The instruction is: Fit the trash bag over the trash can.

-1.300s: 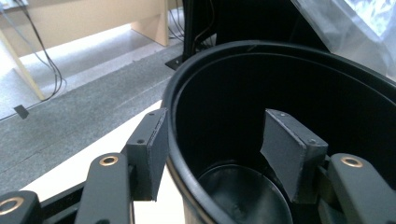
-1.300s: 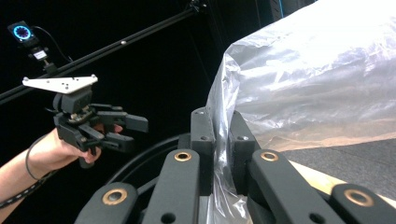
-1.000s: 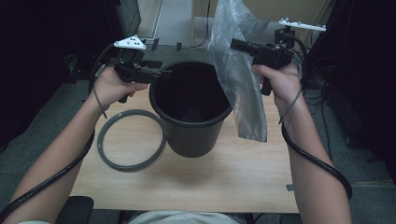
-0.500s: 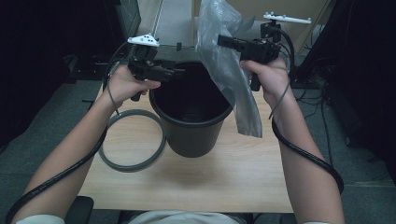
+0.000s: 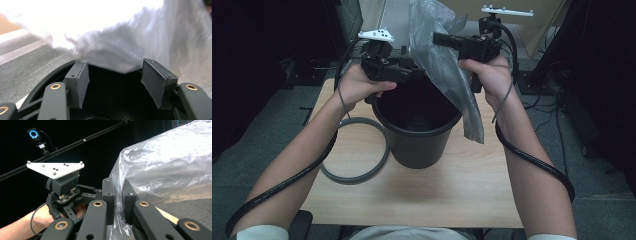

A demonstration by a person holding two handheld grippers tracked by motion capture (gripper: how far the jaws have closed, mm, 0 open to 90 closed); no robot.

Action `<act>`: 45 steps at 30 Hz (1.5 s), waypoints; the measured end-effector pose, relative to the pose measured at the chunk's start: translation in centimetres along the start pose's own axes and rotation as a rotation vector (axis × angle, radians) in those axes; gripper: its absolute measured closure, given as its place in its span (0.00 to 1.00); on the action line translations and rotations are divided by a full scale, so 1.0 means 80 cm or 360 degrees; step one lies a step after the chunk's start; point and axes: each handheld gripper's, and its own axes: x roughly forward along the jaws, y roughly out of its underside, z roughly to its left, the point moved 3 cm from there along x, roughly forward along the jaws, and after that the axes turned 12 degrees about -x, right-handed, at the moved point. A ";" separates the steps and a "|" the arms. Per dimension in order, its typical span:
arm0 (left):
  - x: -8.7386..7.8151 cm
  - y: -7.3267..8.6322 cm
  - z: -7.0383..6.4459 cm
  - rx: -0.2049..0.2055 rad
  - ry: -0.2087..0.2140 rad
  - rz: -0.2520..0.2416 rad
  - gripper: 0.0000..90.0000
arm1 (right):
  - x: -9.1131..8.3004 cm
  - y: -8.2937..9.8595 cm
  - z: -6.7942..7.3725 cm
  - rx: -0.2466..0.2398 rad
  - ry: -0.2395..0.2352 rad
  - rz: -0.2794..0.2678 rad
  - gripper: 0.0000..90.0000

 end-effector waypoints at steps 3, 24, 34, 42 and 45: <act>0.001 -0.005 -0.001 -0.0037 0.0032 -0.0042 0.43 | 0.007 0.004 0.001 0.0015 -0.0023 0.0011 0.95; -0.015 -0.014 0.009 -0.0141 -0.0049 -0.0067 1.00 | 0.015 0.016 -0.008 0.0002 0.0025 0.0046 0.62; -0.049 -0.021 0.030 -0.0175 -0.0149 -0.0134 1.00 | -0.006 0.014 -0.013 -0.0034 0.0024 0.0043 0.78; -0.072 -0.028 0.038 -0.0169 -0.0202 -0.0192 1.00 | 0.001 0.020 -0.013 -0.0082 0.0053 0.0105 0.82; -0.081 -0.031 0.043 -0.0187 -0.0222 -0.0220 1.00 | 0.012 0.029 -0.013 -0.0135 0.0076 0.0177 0.81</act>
